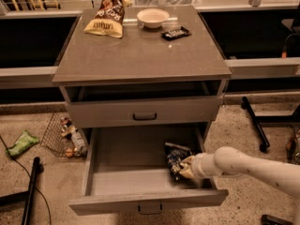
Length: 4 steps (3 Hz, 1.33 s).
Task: Pick blue chip bag from middle drawer and place on counter
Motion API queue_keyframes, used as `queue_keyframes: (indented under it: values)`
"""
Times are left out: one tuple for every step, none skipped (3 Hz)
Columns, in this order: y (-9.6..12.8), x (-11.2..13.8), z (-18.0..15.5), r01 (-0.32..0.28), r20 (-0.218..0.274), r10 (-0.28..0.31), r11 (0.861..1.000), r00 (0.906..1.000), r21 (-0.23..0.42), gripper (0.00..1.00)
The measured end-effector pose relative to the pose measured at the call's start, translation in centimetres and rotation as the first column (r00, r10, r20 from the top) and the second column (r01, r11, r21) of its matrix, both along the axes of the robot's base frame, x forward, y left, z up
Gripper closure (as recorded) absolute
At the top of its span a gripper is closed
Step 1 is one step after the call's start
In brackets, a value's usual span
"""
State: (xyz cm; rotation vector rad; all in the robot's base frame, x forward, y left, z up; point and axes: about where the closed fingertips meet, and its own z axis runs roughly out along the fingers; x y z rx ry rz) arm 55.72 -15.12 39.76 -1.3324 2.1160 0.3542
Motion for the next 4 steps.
queue_keyframes:
  values:
    - [-0.5,0.3,6.8,-0.083,0.134,0.071,0.993,0.9884,0.083,1.00]
    - [-0.3,-1.6,8.1,-0.163,0.163,0.145,0.982,0.9759,0.098,1.00]
    - [-0.3,-1.6,8.0,-0.163,0.162,0.145,0.982,0.9760,0.098,1.00]
    - [0.0,-2.1,10.5,-0.227,0.220,0.194,0.964,0.9562,0.137,1.00]
